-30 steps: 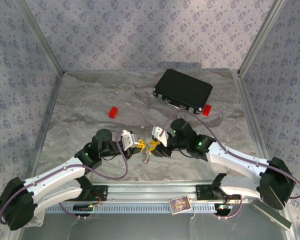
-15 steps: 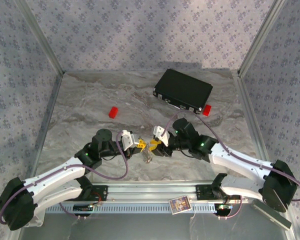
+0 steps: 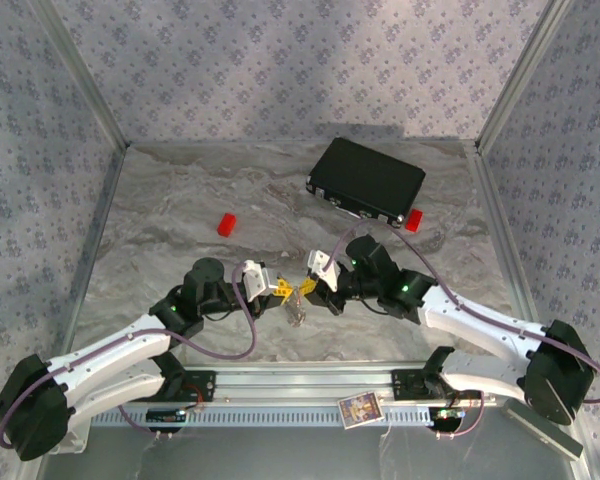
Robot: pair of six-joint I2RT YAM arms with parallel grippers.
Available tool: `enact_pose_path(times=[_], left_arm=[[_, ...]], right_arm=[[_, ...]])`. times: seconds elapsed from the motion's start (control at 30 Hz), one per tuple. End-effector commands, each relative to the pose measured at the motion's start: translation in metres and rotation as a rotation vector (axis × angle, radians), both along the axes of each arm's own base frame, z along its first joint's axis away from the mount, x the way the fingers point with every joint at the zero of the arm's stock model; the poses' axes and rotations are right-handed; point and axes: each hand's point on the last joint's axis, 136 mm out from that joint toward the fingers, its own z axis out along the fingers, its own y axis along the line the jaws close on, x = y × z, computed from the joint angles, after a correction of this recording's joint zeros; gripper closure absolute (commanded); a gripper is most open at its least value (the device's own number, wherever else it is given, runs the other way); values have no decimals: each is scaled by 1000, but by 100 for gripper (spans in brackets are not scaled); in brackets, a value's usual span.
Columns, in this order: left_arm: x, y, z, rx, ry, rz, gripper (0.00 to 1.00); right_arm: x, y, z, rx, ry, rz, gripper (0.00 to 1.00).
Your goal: Put the keys on the keyring
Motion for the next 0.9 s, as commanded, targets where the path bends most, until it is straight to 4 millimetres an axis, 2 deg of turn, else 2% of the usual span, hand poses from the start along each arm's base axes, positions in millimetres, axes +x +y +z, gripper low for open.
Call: enact_pose_path(times=[0.0,0.13,0.57,0.7,0.87], left_arm=[[-4,-4,22,-66,-55,-36,100],[-5,-4,21,-66,-53,-41,100],[-5,-6,25,-83,-63,-46,100],[-5,-6,23,-78,-56,-44,100],[-5,-6,22,-76,-54,-45,100]], right_arm=[[4,3,6,14,1,-3,94],[4,5,4,16,11,4,100],[2,15,1,15,48,39,100],[5,7,1,3,20,6,85],[5,-1,5,7,-15,-10,78]])
